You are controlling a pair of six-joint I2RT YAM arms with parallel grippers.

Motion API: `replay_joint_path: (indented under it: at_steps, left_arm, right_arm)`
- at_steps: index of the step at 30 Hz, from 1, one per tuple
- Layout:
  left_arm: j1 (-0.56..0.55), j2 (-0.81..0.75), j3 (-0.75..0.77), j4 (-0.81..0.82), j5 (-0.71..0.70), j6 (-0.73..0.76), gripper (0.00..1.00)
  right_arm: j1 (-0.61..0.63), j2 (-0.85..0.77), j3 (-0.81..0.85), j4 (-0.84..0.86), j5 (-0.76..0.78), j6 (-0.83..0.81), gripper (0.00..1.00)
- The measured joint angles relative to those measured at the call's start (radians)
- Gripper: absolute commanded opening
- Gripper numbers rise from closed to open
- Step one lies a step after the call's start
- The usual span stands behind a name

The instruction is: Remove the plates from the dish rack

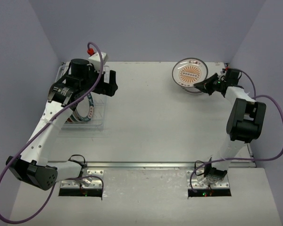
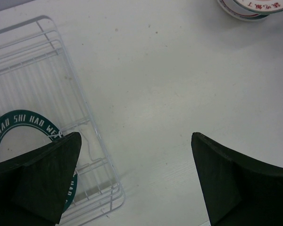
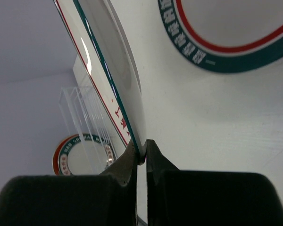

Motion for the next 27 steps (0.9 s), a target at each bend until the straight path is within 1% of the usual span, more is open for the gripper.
replay_joint_path:
  at_steps: [8, 17, 19, 22, 24, 26, 27]
  left_arm:
    - [0.007, 0.001, -0.018, 0.009, -0.022, -0.003, 1.0]
    - [0.008, 0.002, -0.04, 0.02, -0.03, -0.003, 1.0]
    - [0.008, 0.002, -0.041, 0.02, -0.03, -0.004, 1.0]
    - [0.008, 0.002, -0.041, 0.021, -0.032, -0.005, 1.0]
    - [0.008, 0.002, -0.041, 0.021, -0.036, -0.007, 1.0]
    - [0.008, 0.002, -0.041, 0.021, -0.041, -0.008, 1.0]
    - [0.008, 0.002, -0.041, 0.021, -0.045, -0.008, 1.0]
  right_arm:
    - [-0.051, 0.172, 0.162, 0.024, 0.037, 0.055, 0.0]
    - [-0.055, 0.268, 0.168, 0.006, 0.04, 0.089, 0.01]
    - [-0.055, 0.275, 0.168, 0.0, 0.035, 0.093, 0.1]
    - [-0.055, 0.283, 0.168, -0.004, 0.022, 0.1, 0.4]
    - [-0.055, 0.284, 0.169, -0.008, 0.011, 0.103, 0.52]
    - [-0.055, 0.284, 0.169, -0.011, 0.003, 0.107, 0.6]
    - [-0.055, 0.284, 0.169, -0.012, -0.003, 0.109, 0.6]
